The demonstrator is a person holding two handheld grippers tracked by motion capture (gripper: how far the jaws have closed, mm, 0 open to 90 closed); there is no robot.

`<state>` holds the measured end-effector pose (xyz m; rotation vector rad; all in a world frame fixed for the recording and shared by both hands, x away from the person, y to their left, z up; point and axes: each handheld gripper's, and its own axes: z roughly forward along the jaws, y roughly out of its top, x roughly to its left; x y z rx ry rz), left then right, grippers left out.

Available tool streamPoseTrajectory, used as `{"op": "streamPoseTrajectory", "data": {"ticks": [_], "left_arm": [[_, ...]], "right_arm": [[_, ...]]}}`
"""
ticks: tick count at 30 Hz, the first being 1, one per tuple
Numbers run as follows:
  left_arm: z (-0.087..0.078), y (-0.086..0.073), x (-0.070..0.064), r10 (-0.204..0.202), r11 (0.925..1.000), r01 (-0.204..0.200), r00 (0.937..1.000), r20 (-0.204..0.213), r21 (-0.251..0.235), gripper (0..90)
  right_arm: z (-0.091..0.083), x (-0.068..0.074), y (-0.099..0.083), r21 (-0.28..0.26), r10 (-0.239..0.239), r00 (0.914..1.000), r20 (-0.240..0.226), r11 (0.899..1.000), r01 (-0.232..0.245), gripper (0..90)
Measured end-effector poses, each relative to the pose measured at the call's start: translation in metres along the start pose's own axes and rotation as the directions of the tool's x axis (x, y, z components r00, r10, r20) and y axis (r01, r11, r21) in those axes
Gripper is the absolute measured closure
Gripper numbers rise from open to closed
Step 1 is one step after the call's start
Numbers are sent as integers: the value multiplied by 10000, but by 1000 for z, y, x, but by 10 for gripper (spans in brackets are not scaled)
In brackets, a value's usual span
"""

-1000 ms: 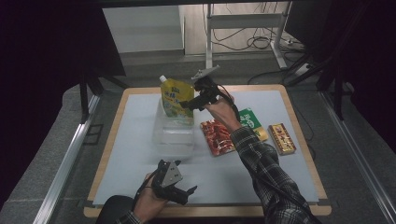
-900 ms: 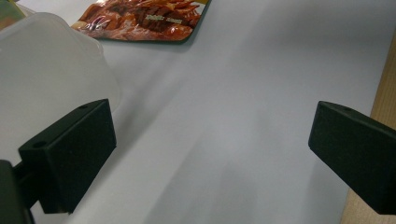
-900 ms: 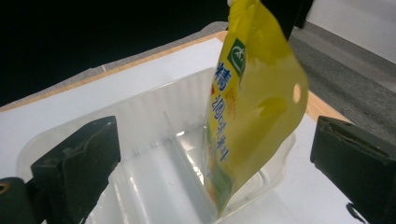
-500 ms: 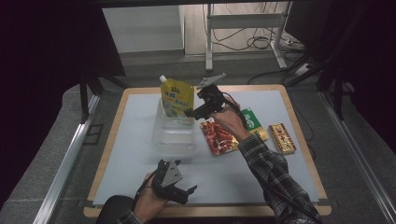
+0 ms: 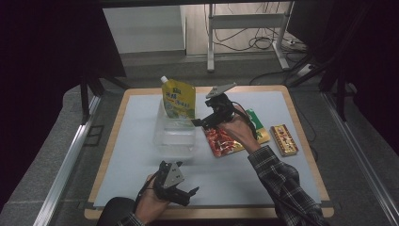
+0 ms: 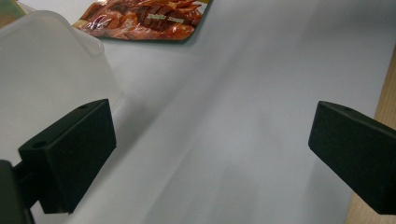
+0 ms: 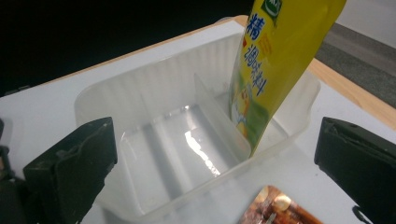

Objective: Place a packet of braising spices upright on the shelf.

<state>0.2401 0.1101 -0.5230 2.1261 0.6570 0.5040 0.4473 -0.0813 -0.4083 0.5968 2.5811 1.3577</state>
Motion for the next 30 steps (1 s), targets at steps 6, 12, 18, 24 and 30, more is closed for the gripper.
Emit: {"op": "streamPoseTrajectory", "data": {"ticks": [6,12,18,24,30], "left_arm": [[0,0,0,0,10000,0,10000,7,3,5],[1,0,-1,-29,10000,29,10000,15,2,5],[1,0,-1,8,10000,-8,10000,39,40,5],[2,0,-1,36,10000,-36,10000,85,43,5],[2,0,-2,48,10000,-48,9999,88,24,5]], "right_arm": [[-7,5,-14,167,-56,10000,20,9998,55,0],[-13,7,-28,109,73,10000,-7,9999,-73,0],[-20,11,-43,194,279,9996,-40,9994,-278,0],[-28,15,-56,83,382,9993,63,9992,-382,0],[-32,15,-68,395,329,9987,395,9986,-344,0]]}}
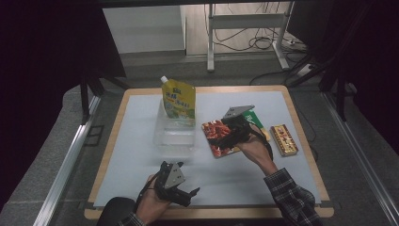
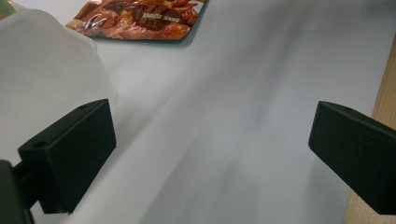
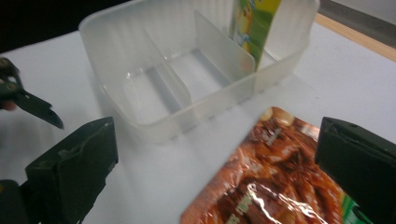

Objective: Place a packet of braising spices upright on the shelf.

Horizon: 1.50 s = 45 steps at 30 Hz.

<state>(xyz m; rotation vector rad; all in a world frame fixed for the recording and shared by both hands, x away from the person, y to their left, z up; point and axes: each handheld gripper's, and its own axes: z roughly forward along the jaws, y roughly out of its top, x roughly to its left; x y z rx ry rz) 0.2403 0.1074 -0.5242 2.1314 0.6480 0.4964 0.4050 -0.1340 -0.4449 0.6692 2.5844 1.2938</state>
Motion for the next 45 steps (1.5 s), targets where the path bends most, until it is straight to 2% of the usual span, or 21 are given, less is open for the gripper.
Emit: {"op": "streamPoseTrajectory", "data": {"ticks": [6,10,12,18,22,28,32,39,45], "left_arm": [[0,0,0,-3,10000,3,10000,43,9,5],[0,0,0,2,10000,-2,10000,92,12,5],[0,0,0,1,10000,-2,10000,97,16,5],[0,0,0,24,10000,-24,9999,110,42,5],[0,0,0,42,10000,-43,9999,121,57,5],[0,0,0,-2,10000,2,9999,135,14,5],[0,0,0,11,10000,-11,9999,144,19,5],[1,-1,-1,19,10000,-20,9998,173,67,5],[2,-1,-1,53,9999,-55,9998,205,122,5]], "right_arm": [[-6,-5,-8,23,-13,9996,278,10000,13,0],[-12,-14,-13,61,-92,9969,778,9999,87,0],[-15,-19,-15,19,66,9967,805,10000,-68,0],[-21,-35,-26,459,54,9908,1351,9989,-117,0],[-26,-46,-32,485,87,9841,1773,9987,-176,9],[-34,-61,-41,488,466,9758,2135,9971,-583,13],[-38,-73,-49,569,692,9663,2479,9947,-858,13],[-42,-92,-64,507,1122,9511,2877,9899,-1321,16],[-39,-106,-76,549,1328,9452,2981,9862,-1559,21]]}}
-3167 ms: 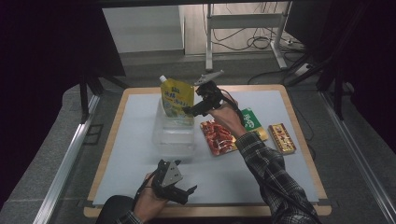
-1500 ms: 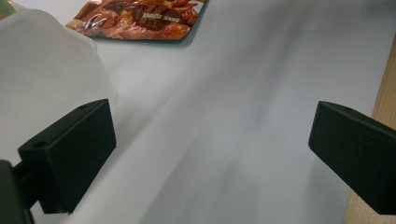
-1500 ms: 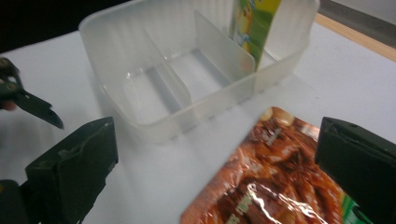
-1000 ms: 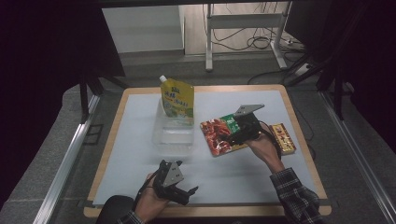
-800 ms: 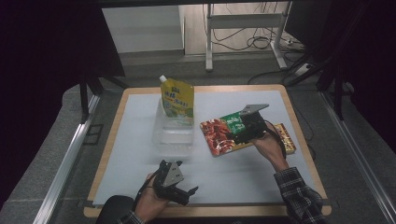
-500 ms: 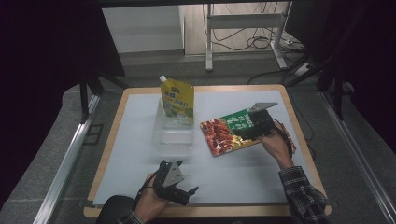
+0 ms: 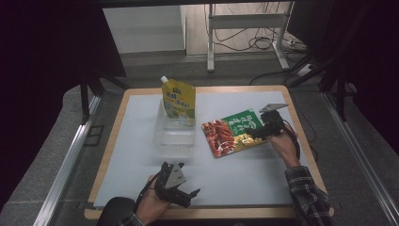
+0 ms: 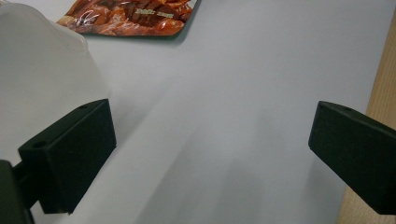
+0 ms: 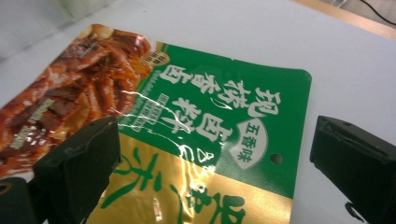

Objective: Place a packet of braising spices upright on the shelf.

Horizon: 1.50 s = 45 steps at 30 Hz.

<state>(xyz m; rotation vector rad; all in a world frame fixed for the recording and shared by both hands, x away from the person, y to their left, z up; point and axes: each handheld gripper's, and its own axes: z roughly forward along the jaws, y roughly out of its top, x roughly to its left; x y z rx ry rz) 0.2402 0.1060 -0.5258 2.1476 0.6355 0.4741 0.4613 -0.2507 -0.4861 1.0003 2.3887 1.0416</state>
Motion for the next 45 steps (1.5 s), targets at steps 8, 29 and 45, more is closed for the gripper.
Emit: {"op": "streamPoseTrajectory", "data": {"ticks": [8,29,45], "left_arm": [[1,0,-1,30,10000,-30,10000,18,58,5],[3,0,-2,123,9998,-123,9999,32,174,5],[3,0,-3,200,9995,-201,9998,34,231,5]], "right_arm": [[17,-16,-12,489,367,9993,-4,9981,-366,21],[39,-23,-6,1080,1849,9826,168,9767,-1856,20],[40,-24,-7,1314,2336,9719,-293,9648,-2280,17]]}}
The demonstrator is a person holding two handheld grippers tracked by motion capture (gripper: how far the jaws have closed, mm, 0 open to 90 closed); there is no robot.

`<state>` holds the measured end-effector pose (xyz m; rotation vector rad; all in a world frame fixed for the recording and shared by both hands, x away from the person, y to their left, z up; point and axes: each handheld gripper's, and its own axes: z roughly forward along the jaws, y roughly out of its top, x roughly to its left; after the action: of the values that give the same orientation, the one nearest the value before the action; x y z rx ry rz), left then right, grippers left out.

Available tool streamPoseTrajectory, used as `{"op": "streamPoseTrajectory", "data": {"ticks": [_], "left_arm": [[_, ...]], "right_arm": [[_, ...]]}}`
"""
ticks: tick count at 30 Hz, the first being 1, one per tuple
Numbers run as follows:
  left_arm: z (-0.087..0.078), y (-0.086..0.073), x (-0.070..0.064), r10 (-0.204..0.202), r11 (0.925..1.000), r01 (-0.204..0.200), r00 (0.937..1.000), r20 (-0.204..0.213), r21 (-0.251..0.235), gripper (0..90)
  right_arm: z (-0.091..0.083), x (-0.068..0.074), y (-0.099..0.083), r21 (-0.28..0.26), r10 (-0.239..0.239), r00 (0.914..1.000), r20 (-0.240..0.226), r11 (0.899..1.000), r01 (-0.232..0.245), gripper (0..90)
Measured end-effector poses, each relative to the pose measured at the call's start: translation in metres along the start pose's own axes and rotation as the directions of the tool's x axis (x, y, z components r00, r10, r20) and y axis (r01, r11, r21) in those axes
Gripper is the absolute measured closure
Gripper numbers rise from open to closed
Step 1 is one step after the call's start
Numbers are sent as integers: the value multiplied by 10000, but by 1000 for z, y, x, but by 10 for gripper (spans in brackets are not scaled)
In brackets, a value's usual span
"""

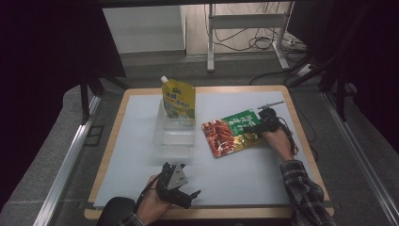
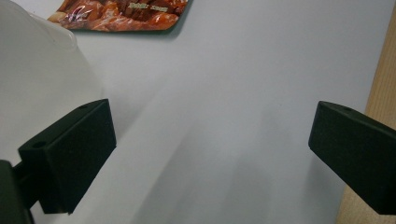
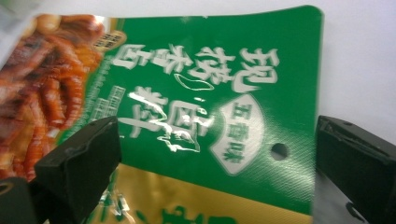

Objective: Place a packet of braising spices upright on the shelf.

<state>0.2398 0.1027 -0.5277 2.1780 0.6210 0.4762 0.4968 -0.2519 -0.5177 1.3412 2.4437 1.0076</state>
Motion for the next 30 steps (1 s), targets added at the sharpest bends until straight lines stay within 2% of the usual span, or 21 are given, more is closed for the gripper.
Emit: {"op": "streamPoseTrajectory", "data": {"ticks": [5,7,8,12,15,18,22,23,25,28,30], "left_arm": [[0,0,0,13,10000,-13,10000,7,0,5],[0,0,0,26,10000,-26,10000,13,17,5],[0,0,0,22,10000,-22,10000,25,19,5],[0,0,-1,43,10000,-43,10000,24,25,5],[0,0,-1,66,10000,-67,10000,18,46,5],[1,0,-1,99,9999,-99,10000,11,70,5],[1,0,-1,134,9999,-135,9999,4,85,5],[1,0,-1,139,9999,-139,9999,10,85,5],[1,0,-1,149,9998,-149,9999,5,95,5],[1,0,-2,196,9997,-196,9998,-2,135,5],[1,0,-2,212,9997,-212,9998,-5,149,5]], "right_arm": [[-2,0,1,-112,81,9999,-86,9999,-82,26],[-4,0,1,-242,345,9979,-543,9991,-358,25],[-6,0,2,-287,363,9975,-600,9989,-380,26],[-8,3,4,-353,281,9973,-685,9989,-306,39],[-7,8,4,-137,150,9932,-1152,9998,-167,58],[-3,15,5,91,-354,9947,-964,9993,365,53],[-3,19,6,68,-328,9941,-1037,9994,337,59],[-3,20,6,104,-438,9953,-868,9989,449,93],[-5,22,5,102,-484,9985,-253,9988,487,243],[-9,23,5,79,-556,9984,-20,9984,556,469],[-10,25,5,82,-743,9970,219,9972,742,571]]}}
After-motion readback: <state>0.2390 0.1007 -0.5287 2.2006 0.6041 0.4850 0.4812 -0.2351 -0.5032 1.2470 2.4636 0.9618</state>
